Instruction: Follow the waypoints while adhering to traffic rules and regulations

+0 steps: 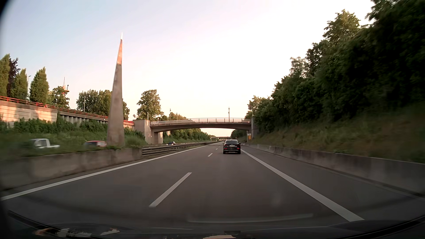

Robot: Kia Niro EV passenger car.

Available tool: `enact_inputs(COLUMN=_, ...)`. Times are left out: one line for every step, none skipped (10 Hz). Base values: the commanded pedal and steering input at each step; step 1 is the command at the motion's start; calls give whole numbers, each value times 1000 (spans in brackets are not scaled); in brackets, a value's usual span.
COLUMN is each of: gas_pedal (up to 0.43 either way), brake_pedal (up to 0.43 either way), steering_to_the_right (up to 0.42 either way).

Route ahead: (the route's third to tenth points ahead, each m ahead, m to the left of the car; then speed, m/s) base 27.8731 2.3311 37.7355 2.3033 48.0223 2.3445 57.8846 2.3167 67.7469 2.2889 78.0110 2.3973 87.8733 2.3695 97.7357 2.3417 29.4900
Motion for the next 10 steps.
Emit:
enact_inputs(gas_pedal=260, brake_pedal=18, steering_to_the_right=0)
enact_inputs(gas_pedal=260, brake_pedal=12, steering_to_the_right=0)
enact_inputs(gas_pedal=260, brake_pedal=12, steering_to_the_right=0)
enact_inputs(gas_pedal=260, brake_pedal=18, steering_to_the_right=0)
enact_inputs(gas_pedal=260, brake_pedal=18, steering_to_the_right=0)
enact_inputs(gas_pedal=268, brake_pedal=18, steering_to_the_right=-1)
enact_inputs(gas_pedal=268, brake_pedal=18, steering_to_the_right=-1)
enact_inputs(gas_pedal=268, brake_pedal=18, steering_to_the_right=-1)
enact_inputs(gas_pedal=268, brake_pedal=12, steering_to_the_right=-1)
enact_inputs(gas_pedal=280, brake_pedal=18, steering_to_the_right=-2)
